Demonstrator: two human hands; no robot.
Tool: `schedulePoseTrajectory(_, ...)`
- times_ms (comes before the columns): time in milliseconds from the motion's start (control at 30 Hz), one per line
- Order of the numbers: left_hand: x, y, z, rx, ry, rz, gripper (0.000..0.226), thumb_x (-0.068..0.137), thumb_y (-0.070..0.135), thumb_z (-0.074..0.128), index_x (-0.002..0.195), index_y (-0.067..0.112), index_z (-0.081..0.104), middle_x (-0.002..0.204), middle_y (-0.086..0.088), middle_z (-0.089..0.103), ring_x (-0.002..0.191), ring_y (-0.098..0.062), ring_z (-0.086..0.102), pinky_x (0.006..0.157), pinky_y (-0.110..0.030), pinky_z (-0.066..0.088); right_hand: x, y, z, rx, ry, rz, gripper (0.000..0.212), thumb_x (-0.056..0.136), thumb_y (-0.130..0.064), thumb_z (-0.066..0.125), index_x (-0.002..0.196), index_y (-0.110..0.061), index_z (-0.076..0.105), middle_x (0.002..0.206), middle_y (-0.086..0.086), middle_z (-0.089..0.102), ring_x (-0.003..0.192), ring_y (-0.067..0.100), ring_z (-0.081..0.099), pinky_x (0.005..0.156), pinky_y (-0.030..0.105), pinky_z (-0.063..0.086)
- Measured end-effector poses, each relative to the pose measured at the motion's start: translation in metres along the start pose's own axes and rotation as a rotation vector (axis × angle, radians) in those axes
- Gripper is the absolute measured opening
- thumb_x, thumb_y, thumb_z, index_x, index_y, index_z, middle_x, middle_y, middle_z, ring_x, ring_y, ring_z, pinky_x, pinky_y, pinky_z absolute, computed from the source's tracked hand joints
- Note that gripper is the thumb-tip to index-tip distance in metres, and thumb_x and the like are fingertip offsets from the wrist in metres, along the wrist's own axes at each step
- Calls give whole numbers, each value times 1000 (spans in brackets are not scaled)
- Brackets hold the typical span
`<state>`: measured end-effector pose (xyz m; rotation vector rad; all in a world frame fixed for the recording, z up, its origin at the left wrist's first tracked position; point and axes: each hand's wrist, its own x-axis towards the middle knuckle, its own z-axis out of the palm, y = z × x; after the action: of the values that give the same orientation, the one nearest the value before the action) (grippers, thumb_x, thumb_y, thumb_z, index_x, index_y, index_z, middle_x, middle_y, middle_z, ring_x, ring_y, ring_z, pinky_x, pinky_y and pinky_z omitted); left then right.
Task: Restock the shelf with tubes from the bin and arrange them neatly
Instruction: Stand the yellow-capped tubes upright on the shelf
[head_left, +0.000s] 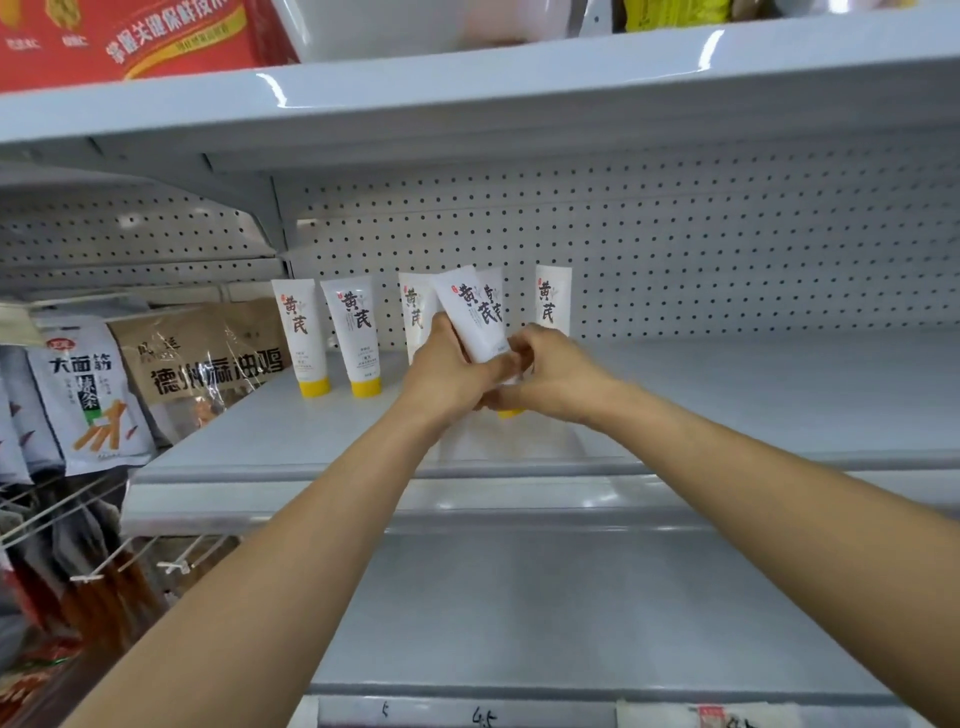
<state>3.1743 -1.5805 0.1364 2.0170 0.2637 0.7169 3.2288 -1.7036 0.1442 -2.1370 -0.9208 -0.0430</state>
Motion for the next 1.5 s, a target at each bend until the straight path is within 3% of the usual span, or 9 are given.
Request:
schedulePoseTrajectory(200,2,14,22,-21,-119,59,40,86,33,70,114,14,48,95,1,60,73,-19,68,72,-41,59,-4,22,-24,-5,113,45,35,67,-27,82,91,-16,59,81,-4,61,73,15,59,65,30,49)
schedulePoseTrajectory(333,18,0,26,186,-52,28,27,88,43,62,104,23,55,97,7,60,92,-21,64,82,-37,53,4,56,-48,80,181,132,38,70,-17,81,99,-14,58,92,1,63,84,21,62,72,31,54)
schedulePoseTrajectory(400,25,-7,25,357,17,-6,31,86,44,63,106,23,52,98,8,59,98,-21,61,88,-37,51,13,74,-58,135,208,182,38,70,-15,81,101,-12,58,97,7,65,91,27,65,84,44,56)
schedulePoseTrajectory(500,33,-12,27,484,63,-47,49,83,42,65,117,15,43,115,-2,57,107,-27,58,89,-39,48,25,92,-68,169,233,237,39,69,-14,82,100,-13,58,102,10,65,96,30,66,87,50,54)
schedulePoseTrajectory(667,42,-13,31,538,73,-92,64,83,39,67,127,7,35,124,-9,52,115,-34,54,91,-42,45,38,106,-72,206,211,295,42,74,-9,79,110,-7,57,110,13,64,100,31,64,86,49,55)
schedulePoseTrajectory(1100,42,-19,28,503,20,-148,63,87,38,65,130,5,33,121,-8,60,114,-32,56,96,-43,45,49,116,-65,171,143,317,44,79,-10,74,119,-7,55,113,9,61,103,28,60,91,46,53)
schedulePoseTrajectory(1233,40,-19,22,518,6,-139,62,86,40,65,130,10,34,123,-6,58,114,-30,56,95,-43,46,44,111,-63,96,134,339,40,82,-17,72,117,-5,56,113,11,61,104,28,60,93,42,52)
schedulePoseTrajectory(1367,26,-23,6,675,35,-84,53,86,47,60,127,20,41,119,0,61,109,-27,58,83,-36,47,27,99,-66,-133,133,416,27,84,-22,67,102,-6,54,100,9,58,91,27,56,73,32,43)
schedulePoseTrajectory(1500,-4,-32,-17,732,42,89,29,89,43,56,115,30,54,107,6,65,102,-20,58,80,-34,47,-5,78,-56,-460,177,211,20,85,-26,60,102,-18,54,102,-1,60,95,24,56,77,33,46)
